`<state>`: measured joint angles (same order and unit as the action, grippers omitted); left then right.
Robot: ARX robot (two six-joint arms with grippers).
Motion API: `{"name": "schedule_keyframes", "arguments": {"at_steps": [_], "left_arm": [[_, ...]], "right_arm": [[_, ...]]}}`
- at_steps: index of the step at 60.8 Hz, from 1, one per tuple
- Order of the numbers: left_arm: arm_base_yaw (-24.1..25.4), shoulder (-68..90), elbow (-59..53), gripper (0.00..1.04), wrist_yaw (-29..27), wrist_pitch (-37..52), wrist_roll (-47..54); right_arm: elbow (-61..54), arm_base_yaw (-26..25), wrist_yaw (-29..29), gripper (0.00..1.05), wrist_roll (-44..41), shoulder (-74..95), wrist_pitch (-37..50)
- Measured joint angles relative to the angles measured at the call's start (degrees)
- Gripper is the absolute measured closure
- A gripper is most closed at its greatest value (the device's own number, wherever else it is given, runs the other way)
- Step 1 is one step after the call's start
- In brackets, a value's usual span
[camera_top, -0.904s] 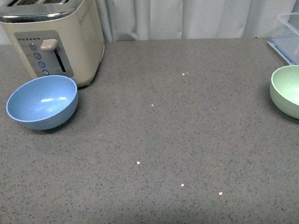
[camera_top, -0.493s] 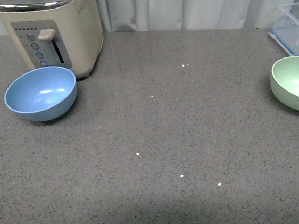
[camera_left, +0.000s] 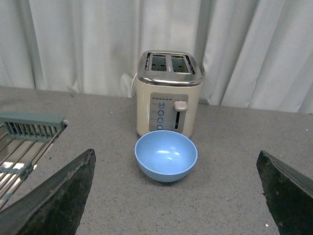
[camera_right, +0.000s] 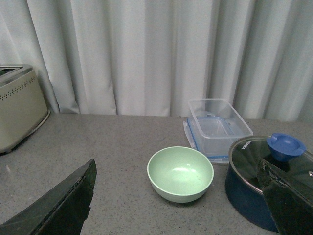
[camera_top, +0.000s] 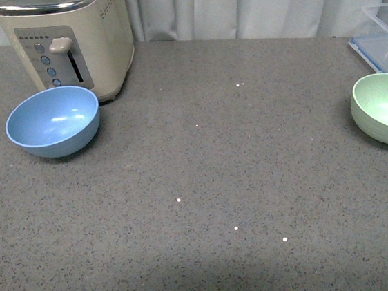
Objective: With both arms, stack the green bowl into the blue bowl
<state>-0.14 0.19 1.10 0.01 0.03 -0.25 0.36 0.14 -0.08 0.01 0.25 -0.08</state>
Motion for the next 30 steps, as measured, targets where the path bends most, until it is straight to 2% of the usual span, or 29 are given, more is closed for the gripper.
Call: {"name": "schedule_keyframes", "arguments": {"at_steps": [30], "left_arm": [[0.00, 0.00, 0.00, 0.06, 0.00, 0.00, 0.00]], "right_arm": [[-0.02, 0.00, 0.00, 0.09, 0.00, 0.00, 0.00]]}}
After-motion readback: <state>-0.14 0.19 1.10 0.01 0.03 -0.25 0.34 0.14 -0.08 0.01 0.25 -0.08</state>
